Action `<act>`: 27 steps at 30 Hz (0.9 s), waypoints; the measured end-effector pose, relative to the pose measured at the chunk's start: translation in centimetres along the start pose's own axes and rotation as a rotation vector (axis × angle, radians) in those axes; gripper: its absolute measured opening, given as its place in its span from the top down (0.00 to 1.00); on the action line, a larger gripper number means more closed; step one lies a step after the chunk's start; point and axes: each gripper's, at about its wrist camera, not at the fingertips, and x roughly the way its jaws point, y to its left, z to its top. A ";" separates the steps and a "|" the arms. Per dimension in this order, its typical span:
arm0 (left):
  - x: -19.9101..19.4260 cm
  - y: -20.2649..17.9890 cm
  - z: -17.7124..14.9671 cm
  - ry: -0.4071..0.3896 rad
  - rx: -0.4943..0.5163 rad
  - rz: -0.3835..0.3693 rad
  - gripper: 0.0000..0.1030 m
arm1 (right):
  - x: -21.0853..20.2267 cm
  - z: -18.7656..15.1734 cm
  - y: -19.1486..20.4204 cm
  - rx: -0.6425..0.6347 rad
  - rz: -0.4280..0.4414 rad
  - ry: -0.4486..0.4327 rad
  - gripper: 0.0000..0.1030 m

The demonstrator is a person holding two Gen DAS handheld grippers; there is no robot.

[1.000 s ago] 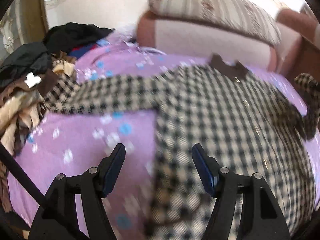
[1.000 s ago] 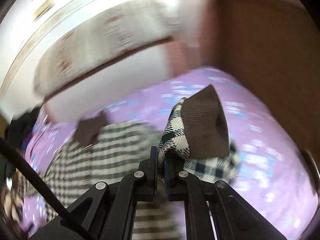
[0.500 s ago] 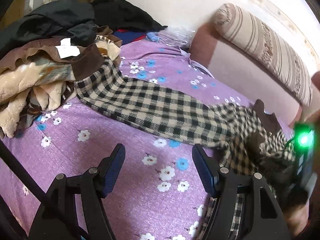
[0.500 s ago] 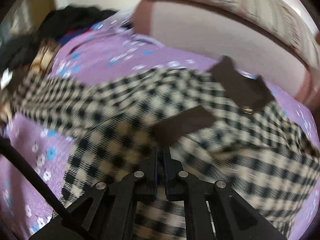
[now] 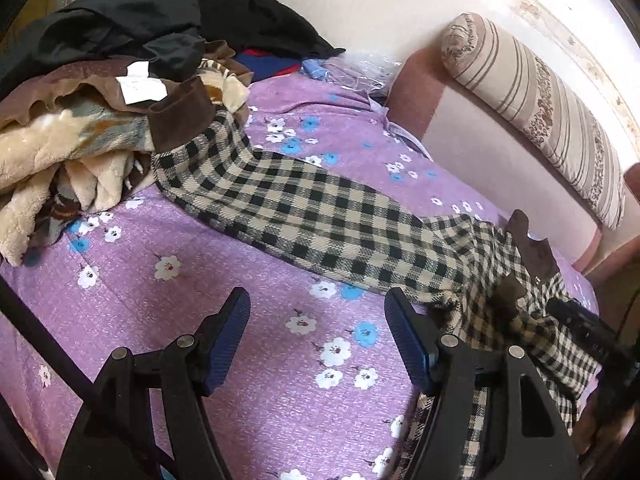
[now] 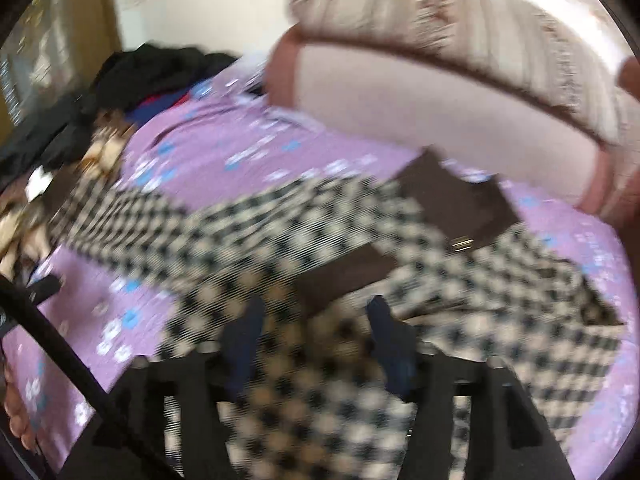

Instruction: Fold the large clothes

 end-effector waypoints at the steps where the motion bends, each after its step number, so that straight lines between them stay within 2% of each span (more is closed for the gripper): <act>1: 0.0 -0.2 -0.1 0.000 0.006 0.000 0.31 | 0.1 0.3 -0.5 0.005 -0.005 0.005 0.38; 3: 0.1 -0.4 -0.2 0.001 0.015 0.000 0.31 | 0.8 0.4 -0.6 -0.002 -0.008 0.038 0.38; 7: 0.3 -0.8 -0.4 0.003 0.027 0.007 0.31 | 4.0 -0.5 2.1 -0.097 -0.030 0.095 0.38; 8: 0.3 -0.9 -0.4 0.001 0.031 0.008 0.31 | 4.9 -0.7 2.8 -0.129 -0.057 0.102 0.38; 10: 0.2 -1.1 -0.4 -0.005 0.039 0.011 0.31 | 6.8 -1.1 4.1 -0.209 -0.172 0.095 0.40; 12: 0.1 -1.2 -0.4 -0.009 0.046 0.013 0.31 | 8.8 -1.3 4.3 -0.244 -0.251 0.125 0.90; 14: 0.0 -1.2 -0.4 -0.009 0.045 0.008 0.31 | 8.9 -1.0 3.4 -0.203 -0.248 0.128 0.90; 17: 0.0 -1.1 -0.4 -0.012 0.034 0.010 0.31 | 6.5 0.1 3.3 -0.168 -0.252 0.051 0.91; 19: 0.1 -0.9 -0.4 -0.013 0.029 0.016 0.31 | 4.4 0.8 4.3 -0.169 -0.212 -0.004 0.91; 21: 0.1 -0.9 -0.4 -0.013 0.025 0.021 0.31 | 3.2 1.2 5.7 -0.185 -0.137 -0.022 0.91; 25: 0.1 -0.7 -0.3 -0.015 0.019 0.027 0.31 | 4.4 0.7 8.3 -0.196 -0.024 0.019 0.90; 27: 0.1 -0.7 -0.3 -0.016 0.021 0.028 0.31 | 6.2 -0.1 9.0 -0.182 0.025 0.079 0.83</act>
